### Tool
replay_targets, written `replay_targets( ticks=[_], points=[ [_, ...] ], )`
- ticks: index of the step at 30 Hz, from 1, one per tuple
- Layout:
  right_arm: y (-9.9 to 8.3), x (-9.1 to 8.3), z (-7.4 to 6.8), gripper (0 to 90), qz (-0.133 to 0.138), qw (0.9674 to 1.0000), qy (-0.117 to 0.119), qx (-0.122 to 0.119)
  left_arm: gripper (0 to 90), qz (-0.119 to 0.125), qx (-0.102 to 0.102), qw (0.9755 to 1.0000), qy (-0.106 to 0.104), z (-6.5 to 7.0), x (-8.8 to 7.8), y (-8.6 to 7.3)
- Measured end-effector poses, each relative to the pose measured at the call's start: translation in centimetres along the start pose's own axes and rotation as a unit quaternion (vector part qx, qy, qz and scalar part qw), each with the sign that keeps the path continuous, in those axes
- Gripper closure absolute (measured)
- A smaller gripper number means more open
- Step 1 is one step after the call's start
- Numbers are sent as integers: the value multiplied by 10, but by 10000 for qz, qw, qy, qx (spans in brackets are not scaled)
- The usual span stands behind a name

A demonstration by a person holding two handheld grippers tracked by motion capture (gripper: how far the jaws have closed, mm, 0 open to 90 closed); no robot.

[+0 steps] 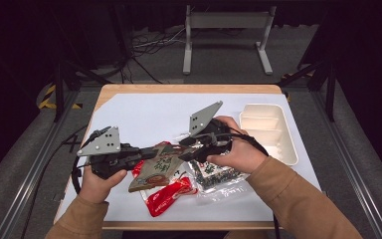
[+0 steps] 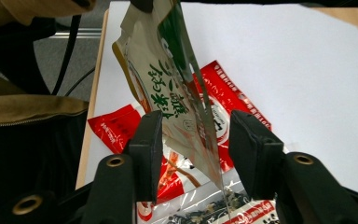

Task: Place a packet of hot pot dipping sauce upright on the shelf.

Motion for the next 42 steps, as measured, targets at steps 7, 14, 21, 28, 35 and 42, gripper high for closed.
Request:
replay_targets(
  ticks=[7, 14, 21, 28, 35, 42],
  points=[
    [2, 16, -3, 611, -51, 9997, 193, -160, 900, 48, -6, 10000, -73, 3, 0, 0],
    [2, 30, -7, 794, -127, 9984, 416, -348, 900, 126, -16, 9998, -134, 5, -2, 2],
    [4, 26, -11, 894, -186, 9978, 467, -431, 900, 201, -16, 9998, -89, 3, -4, 2],
    [4, 17, -8, 896, -485, 9972, 465, -326, 848, 216, -109, 9997, -19, -3, -4, -1],
    [3, -17, 9, 896, -744, 9967, 120, -296, 656, 265, -161, 9993, 221, -10, -7, -1],
    [-3, -49, 25, 896, -981, 9942, -323, -290, 555, 204, -234, 9979, 560, -21, -13, -7]
  ],
)
Point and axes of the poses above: each handheld gripper's, and its own axes: x roughly forward along the jaws, y roughly out of its top, z roughly to its right, the point moved 9 cm from there along x, roughly forward along the jaws, and after that the axes turned 11 degrees about -x, right-handed, at the moved point
